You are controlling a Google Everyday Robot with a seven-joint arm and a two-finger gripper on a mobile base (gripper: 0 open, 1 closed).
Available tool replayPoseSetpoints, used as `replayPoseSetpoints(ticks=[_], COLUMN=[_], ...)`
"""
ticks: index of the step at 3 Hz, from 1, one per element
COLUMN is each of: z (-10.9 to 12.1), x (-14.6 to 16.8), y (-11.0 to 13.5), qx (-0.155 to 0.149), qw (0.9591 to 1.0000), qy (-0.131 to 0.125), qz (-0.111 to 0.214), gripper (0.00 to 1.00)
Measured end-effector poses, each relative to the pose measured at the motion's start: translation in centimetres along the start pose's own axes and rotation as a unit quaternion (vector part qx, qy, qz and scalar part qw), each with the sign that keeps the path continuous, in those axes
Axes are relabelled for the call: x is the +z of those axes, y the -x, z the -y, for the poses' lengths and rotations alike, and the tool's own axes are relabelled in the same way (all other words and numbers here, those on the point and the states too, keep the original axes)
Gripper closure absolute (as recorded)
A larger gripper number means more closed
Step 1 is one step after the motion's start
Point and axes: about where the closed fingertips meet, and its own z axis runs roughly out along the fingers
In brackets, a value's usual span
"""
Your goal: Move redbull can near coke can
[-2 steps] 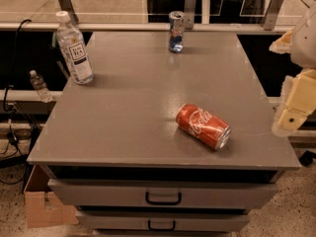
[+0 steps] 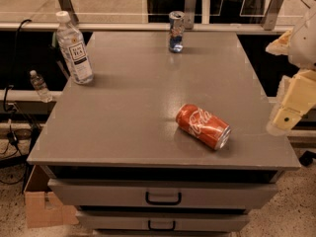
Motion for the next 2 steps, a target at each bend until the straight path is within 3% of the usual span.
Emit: replayPoseSetpoints(ticks=[1,2], z=[2.3,6.3], x=[1.4,3.2], y=[1.6,3.5], qx=[0.006,0.028], qw=[0.9984,0.9926], qy=[-0.010,-0.031], qz=[0.056,0.114], gripper=[0.00,0.00])
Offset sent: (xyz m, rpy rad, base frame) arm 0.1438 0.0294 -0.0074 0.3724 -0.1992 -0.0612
